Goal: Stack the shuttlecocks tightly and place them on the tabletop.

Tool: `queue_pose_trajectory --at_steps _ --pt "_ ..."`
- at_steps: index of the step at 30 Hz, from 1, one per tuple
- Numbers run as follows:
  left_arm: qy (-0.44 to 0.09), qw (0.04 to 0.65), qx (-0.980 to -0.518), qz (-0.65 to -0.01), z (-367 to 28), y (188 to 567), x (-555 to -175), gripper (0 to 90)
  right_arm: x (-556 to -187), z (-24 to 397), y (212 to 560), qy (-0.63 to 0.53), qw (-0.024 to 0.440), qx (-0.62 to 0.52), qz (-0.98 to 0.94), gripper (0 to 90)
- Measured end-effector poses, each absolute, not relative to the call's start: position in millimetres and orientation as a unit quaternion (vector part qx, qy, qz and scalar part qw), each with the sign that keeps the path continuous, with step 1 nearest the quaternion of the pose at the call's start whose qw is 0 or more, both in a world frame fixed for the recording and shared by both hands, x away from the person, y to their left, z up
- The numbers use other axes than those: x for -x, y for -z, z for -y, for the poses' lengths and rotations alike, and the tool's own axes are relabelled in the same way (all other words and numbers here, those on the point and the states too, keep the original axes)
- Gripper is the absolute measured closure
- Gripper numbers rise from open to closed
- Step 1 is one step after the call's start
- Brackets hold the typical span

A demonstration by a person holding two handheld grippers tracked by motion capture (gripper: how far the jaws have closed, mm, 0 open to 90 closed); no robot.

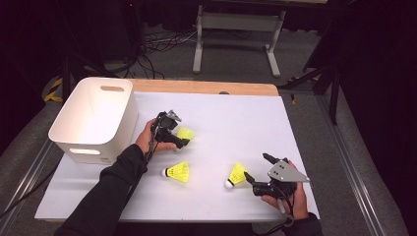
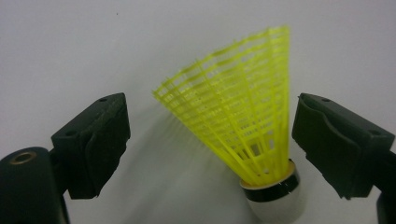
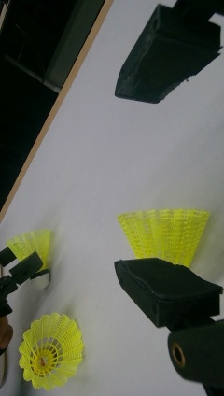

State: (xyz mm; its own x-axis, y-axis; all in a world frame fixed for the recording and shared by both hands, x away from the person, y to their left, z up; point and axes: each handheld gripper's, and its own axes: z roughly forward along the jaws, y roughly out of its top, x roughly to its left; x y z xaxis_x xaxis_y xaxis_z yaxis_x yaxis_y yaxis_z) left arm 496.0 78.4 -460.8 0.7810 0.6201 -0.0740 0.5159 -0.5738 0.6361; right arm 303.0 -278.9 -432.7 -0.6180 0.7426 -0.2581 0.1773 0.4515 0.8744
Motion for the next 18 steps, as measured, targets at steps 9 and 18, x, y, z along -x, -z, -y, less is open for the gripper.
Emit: queue_pose_trajectory --at_steps 9,18 --pt "-0.062 0.323 -0.886 -0.327 -75.9 467.8 -504.9 15.2 -304.2 278.4 434.6 -0.429 0.322 -0.289 -0.793 15.2" --pt "-0.079 0.318 -0.887 -0.327 -74.9 466.6 -507.2 28.2 -301.6 278.5 432.7 -0.438 0.333 -0.28 -0.787 16.8"
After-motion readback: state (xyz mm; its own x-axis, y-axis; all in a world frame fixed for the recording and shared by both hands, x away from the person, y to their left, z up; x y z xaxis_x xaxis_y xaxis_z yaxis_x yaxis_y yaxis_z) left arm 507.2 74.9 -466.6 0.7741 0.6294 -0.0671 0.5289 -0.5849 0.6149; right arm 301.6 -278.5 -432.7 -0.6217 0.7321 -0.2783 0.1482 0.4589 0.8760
